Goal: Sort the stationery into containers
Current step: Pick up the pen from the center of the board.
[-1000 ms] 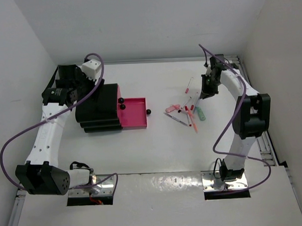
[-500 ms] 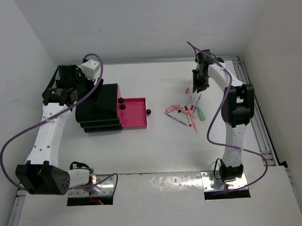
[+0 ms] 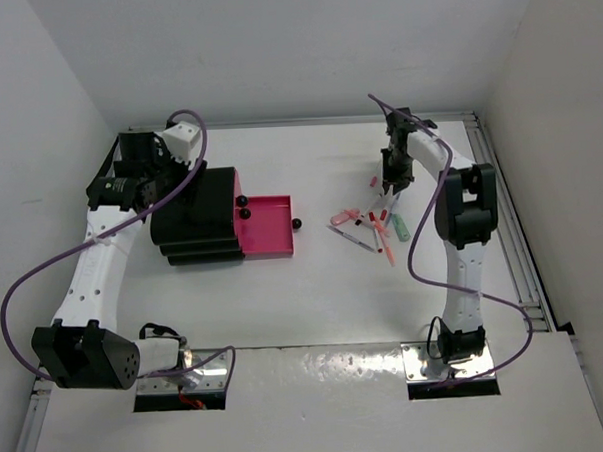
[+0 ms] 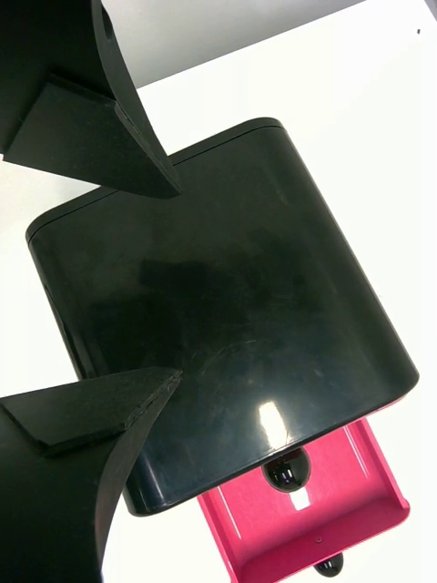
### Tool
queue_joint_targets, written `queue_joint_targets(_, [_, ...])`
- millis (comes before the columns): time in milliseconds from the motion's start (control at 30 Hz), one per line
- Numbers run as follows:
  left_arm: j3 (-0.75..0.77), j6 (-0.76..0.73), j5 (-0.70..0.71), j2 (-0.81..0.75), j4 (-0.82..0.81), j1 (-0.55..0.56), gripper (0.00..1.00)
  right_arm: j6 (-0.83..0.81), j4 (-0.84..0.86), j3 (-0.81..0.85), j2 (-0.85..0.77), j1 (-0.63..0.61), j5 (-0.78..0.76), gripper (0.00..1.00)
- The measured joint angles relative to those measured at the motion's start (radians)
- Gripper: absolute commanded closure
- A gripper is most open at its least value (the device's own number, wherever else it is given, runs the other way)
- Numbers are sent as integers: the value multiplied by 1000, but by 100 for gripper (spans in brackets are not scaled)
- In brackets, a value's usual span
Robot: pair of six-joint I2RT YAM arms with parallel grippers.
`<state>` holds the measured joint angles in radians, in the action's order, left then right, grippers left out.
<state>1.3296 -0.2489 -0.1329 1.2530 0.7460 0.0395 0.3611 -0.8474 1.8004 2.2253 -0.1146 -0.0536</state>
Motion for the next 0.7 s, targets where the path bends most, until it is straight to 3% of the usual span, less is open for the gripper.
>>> queue_joint_targets(700, [-5, 0, -4, 6, 1, -2, 18, 27, -16, 44, 111, 0, -10, 80])
